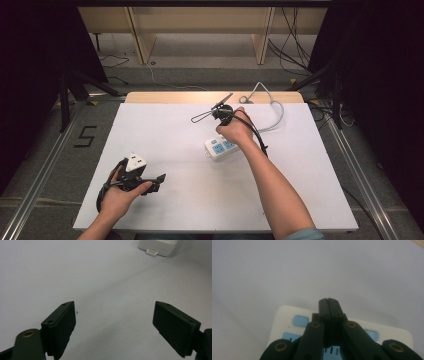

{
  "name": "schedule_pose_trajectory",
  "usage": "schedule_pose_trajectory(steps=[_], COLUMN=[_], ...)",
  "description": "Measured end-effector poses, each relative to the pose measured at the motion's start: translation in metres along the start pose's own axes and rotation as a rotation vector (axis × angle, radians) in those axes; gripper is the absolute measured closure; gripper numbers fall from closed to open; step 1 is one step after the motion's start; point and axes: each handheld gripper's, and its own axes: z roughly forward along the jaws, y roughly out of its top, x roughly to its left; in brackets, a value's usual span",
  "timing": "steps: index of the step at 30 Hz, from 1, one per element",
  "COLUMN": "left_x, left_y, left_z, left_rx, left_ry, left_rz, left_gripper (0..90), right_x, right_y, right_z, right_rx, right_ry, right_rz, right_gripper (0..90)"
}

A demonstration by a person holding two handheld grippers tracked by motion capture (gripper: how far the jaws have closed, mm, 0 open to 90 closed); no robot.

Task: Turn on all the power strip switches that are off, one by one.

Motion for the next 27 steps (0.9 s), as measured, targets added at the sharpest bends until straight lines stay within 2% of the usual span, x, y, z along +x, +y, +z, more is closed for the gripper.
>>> schedule_pose_trajectory(steps=[15,27], left_x=[-0.001,-0.002], left_y=[0.000,0.000], left_z=[0.000,-0.001], left_rx=[-0.001,-0.003], left_ry=[-0.001,-0.001], left_rz=[-0.001,0.000], left_gripper=[18.3,18.4], right_x=[0.009,0.016], right_y=[0.001,0.003], right_z=[0.008,0.008], right_rx=[0.021,0.054], right_ry=[0.024,0.039], right_rz=[-0.011,-0.001], right_gripper=[90.0,90.0])
